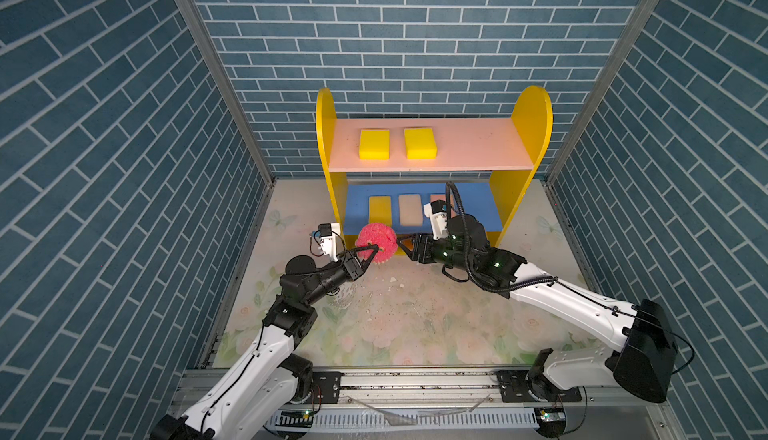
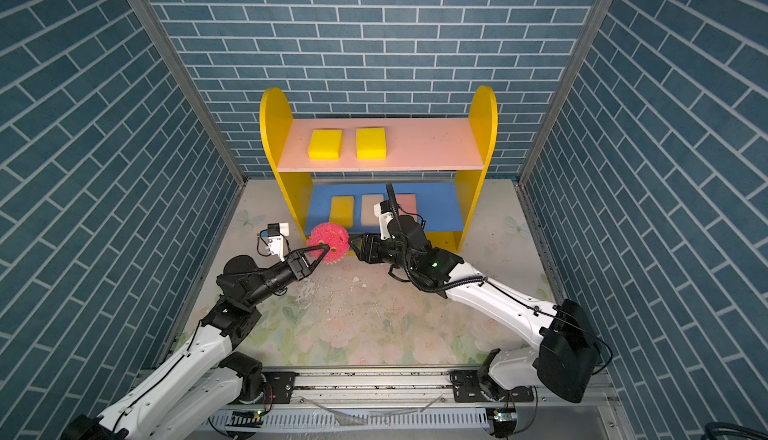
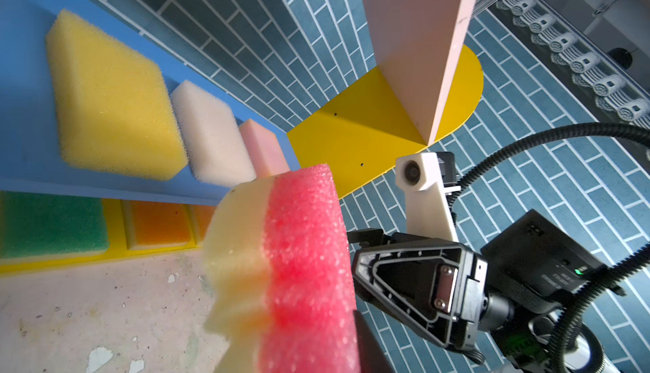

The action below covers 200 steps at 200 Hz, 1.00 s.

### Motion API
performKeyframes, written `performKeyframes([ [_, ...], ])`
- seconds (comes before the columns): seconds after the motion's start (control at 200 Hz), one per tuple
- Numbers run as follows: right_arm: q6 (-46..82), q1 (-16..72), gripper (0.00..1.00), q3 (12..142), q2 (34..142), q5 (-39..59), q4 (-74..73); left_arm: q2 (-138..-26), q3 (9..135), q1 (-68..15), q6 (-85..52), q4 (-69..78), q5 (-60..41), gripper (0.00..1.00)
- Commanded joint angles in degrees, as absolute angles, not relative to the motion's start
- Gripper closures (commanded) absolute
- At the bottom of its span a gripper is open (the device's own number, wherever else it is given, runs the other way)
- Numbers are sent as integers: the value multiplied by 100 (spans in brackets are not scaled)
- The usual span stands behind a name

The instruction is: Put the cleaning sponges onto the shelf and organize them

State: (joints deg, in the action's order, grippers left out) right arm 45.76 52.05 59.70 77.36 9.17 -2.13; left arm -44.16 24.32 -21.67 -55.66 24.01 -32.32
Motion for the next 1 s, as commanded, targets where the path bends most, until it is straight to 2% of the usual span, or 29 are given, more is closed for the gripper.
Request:
performKeyframes([
  [0.0,4920,5177,40,5758,7834,1314,-694,-4270,2590,-2168,-5489,2503,-3230,70],
  [0.2,5401,5194,39,5668,7947,1471,-1586,-4198,2612,-2164,-5585,2548,-3220,73],
  [0.28,5440,5223,38,5765,8021,1516,-1643,-4242,2679,-2169,-5611,2547,-3285,81],
  [0.52,5467,5360,38,6069,8301,1581,-1794,-4293,2742,-2167,-5678,2654,-3287,91],
  [0.595,5467,5361,38,6116,8374,1591,-1781,-4319,2774,-2171,-5695,2686,-3334,100],
  [0.995,5558,5372,41,6287,8557,1627,-1878,-4315,2883,-2165,-5695,2651,-3448,100],
])
